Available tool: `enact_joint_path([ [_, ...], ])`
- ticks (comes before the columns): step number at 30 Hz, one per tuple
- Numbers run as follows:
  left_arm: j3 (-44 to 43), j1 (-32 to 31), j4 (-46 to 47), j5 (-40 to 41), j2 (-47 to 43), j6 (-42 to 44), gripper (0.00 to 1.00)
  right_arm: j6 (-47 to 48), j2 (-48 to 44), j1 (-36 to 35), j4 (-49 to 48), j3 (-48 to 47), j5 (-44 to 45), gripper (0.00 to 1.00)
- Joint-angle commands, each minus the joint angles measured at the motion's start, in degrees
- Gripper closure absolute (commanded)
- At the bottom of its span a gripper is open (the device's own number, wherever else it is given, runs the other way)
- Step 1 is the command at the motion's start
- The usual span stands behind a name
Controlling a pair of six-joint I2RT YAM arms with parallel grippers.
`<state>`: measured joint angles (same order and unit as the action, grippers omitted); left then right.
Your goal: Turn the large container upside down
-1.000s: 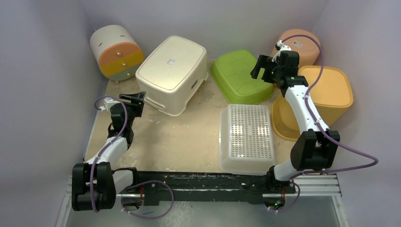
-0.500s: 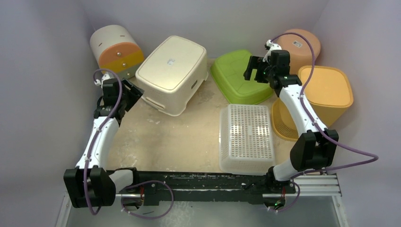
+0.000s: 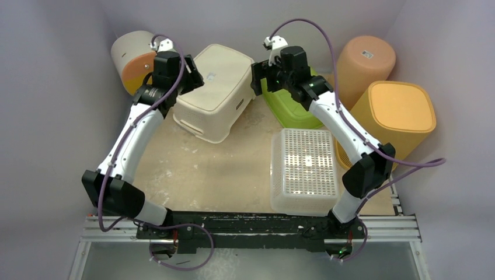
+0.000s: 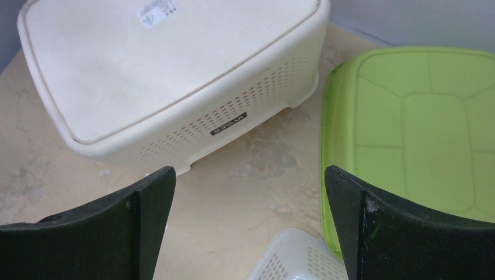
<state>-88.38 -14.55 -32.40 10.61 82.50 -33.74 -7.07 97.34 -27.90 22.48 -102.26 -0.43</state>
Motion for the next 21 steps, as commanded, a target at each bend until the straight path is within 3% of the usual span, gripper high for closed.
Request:
enact_joint_path([
  [1, -5.92, -1.27, -1.97, 4.85, 3.00, 6.97, 0.33, 1.80, 0.27, 0.00, 0.97, -1.78, 3.98, 0.00],
  [14, -4.38, -1.27, 0.10, 4.77, 4.73, 12.38, 0.32, -4.09, -0.97, -0.04, -2.73, 3.30, 16.38, 0.00],
  [21, -3.08, -1.27, 0.37, 4.56, 4.30, 12.58, 0.32, -4.84, -1.71, -0.04, -3.42, 4.75, 16.73, 0.00],
])
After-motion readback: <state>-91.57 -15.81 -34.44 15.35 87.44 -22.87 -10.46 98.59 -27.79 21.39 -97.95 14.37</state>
